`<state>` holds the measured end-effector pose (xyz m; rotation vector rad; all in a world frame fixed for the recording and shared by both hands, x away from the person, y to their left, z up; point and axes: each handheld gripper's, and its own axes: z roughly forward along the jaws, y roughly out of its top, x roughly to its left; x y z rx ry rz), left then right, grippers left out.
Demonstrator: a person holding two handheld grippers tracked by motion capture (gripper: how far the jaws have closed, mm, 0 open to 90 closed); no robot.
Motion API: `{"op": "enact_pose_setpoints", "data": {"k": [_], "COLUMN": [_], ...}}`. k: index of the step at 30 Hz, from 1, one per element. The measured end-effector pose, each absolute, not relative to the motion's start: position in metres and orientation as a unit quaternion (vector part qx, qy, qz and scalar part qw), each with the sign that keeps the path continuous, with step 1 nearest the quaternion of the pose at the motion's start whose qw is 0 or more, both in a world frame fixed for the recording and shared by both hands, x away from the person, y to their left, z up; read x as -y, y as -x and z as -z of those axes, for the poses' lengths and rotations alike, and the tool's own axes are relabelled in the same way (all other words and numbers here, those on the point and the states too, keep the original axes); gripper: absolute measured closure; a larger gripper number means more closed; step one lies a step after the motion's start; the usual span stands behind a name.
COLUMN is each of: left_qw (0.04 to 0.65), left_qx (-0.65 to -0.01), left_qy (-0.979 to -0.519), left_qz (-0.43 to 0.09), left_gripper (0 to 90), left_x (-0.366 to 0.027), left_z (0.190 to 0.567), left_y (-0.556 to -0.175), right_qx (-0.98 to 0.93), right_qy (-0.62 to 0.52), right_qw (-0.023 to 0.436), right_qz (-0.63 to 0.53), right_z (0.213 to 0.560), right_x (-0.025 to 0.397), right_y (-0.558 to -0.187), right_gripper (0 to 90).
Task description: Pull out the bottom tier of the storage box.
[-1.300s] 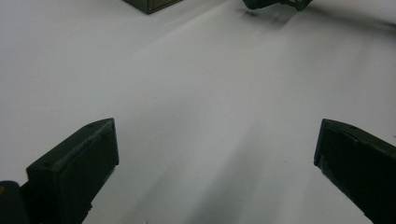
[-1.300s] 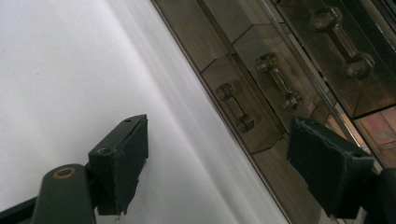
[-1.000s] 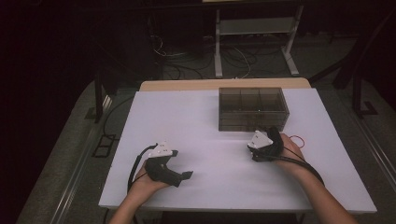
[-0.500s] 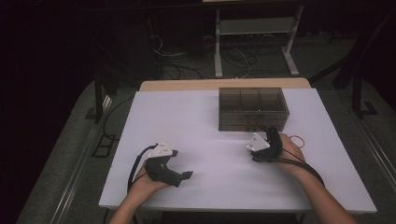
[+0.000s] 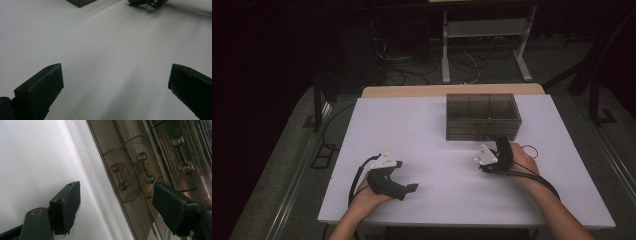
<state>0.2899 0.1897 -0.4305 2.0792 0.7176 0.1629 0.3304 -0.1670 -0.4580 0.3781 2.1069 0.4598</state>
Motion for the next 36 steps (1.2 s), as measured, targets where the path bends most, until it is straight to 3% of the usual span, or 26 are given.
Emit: {"op": "enact_pose_setpoints", "data": {"k": [36], "left_qw": [0.451], "left_qx": [-0.290], "left_qy": [-0.842], "left_qz": [-0.066], "left_gripper": [0.0], "left_x": [-0.1897], "left_z": [0.4307], "left_y": [-0.2901], "right_qx": [-0.834], "right_qy": [-0.108], "right_qw": [0.531], "right_qz": [-0.102], "right_z": [0.4606], "right_x": [0.1589], "right_y": [-0.3260], "right_gripper": [20.6]}}
